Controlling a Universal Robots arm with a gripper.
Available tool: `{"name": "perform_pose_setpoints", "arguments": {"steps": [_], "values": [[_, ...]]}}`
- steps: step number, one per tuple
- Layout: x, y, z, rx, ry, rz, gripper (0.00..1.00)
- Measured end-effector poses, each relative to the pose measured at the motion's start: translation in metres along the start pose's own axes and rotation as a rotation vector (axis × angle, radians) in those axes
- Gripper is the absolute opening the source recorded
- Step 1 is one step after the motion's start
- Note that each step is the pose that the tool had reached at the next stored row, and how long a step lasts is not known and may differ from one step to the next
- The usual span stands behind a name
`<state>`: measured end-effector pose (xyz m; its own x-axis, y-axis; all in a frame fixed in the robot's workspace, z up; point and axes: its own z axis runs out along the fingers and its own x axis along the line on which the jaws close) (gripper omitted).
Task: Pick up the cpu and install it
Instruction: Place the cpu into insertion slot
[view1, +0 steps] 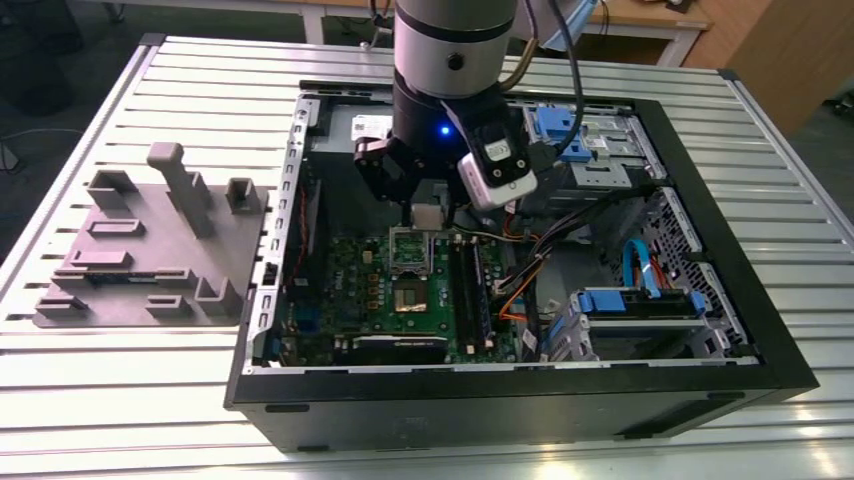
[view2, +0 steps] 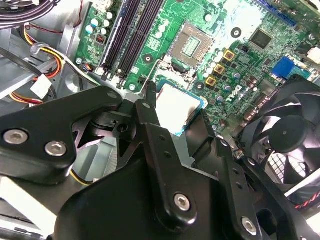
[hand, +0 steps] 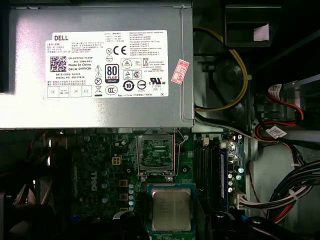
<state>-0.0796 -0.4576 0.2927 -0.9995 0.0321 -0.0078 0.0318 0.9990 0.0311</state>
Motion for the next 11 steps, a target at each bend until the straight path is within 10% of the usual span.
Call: {"name": "perform_pose_setpoints", "arguments": {"steps": [11], "values": [[0.0, -0.0001, 0.0033, -0.0003, -0.0007, 0.0, 0.47]]}}
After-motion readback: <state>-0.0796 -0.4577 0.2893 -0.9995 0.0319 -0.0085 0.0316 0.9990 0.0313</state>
